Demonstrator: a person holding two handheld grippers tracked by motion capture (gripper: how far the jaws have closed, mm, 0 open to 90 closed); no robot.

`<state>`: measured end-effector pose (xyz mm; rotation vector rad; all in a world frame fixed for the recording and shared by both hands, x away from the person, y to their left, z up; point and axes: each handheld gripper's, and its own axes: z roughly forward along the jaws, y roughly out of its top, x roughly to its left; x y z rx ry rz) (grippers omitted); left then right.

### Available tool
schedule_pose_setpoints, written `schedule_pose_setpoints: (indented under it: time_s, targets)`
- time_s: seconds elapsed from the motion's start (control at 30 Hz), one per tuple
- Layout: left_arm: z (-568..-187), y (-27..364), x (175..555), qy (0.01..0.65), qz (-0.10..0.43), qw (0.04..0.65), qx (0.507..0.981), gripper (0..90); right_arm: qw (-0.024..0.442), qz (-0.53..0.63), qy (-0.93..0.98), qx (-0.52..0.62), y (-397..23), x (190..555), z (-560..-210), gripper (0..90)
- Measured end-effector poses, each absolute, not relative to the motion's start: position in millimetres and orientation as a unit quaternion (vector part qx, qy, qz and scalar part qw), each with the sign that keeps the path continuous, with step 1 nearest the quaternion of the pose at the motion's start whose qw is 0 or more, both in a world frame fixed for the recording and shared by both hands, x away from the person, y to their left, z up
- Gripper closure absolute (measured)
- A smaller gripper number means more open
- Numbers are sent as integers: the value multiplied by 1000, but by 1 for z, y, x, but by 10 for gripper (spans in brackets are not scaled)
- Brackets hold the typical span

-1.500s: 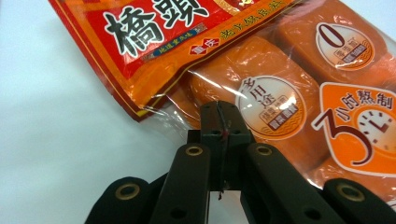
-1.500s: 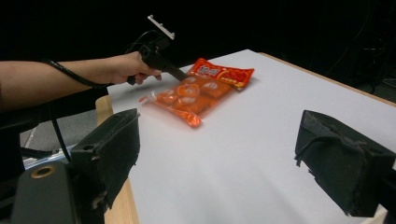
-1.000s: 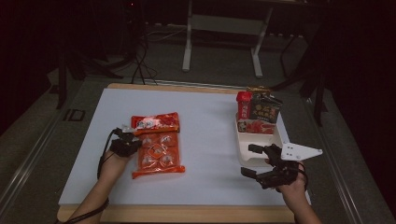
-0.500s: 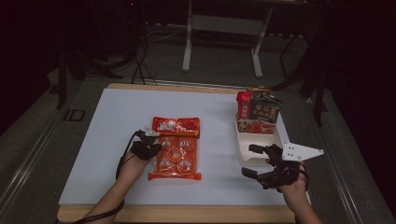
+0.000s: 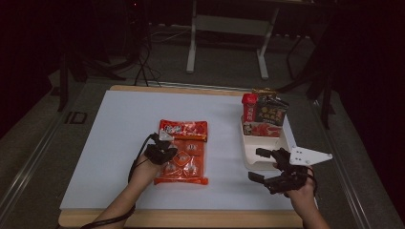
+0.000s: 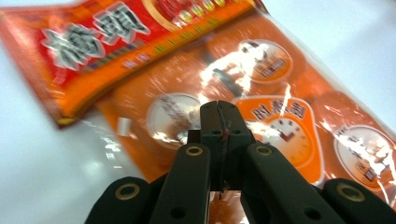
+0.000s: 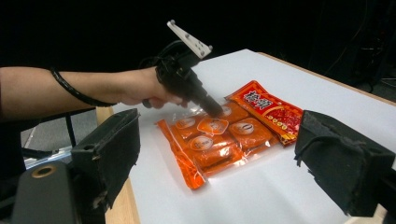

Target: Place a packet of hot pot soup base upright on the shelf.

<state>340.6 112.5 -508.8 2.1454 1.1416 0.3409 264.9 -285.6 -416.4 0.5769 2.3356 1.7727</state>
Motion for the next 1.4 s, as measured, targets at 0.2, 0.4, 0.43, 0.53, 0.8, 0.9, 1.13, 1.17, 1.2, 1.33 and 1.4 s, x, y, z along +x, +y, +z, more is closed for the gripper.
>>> schedule_pose_setpoints:
  time_s: [0.2,0.4,0.43,0.53,0.8,0.9,1.13,1.17,1.2,1.33,1.4]
  targets:
    - [-496,136,352,465,149,354,797,900,76,592,778,194,-287,265,-417,140]
    - [-503,128,377,485,145,342,791,900,80,589,781,190,-286,264,-416,140]
    - [-504,124,380,485,147,338,793,900,79,590,781,190,-286,264,-416,140]
    - [-508,114,391,485,151,330,795,900,79,590,781,192,-287,264,-417,139]
    - [-516,96,404,489,162,288,807,900,80,590,780,192,-289,263,-417,140]
    - [-519,94,406,491,159,292,805,900,80,590,780,194,-290,263,-418,141]
    - [-521,87,398,488,170,285,808,900,79,589,781,192,-289,263,-418,140]
    - [-521,87,396,493,166,290,803,900,78,589,781,192,-288,263,-418,140]
    - [-521,87,393,489,165,291,805,900,78,588,782,192,-288,263,-418,141]
    - [-520,87,383,485,160,294,808,900,80,587,783,190,-287,263,-418,140]
    - [-520,86,378,476,157,292,815,900,80,588,782,190,-287,262,-418,141]
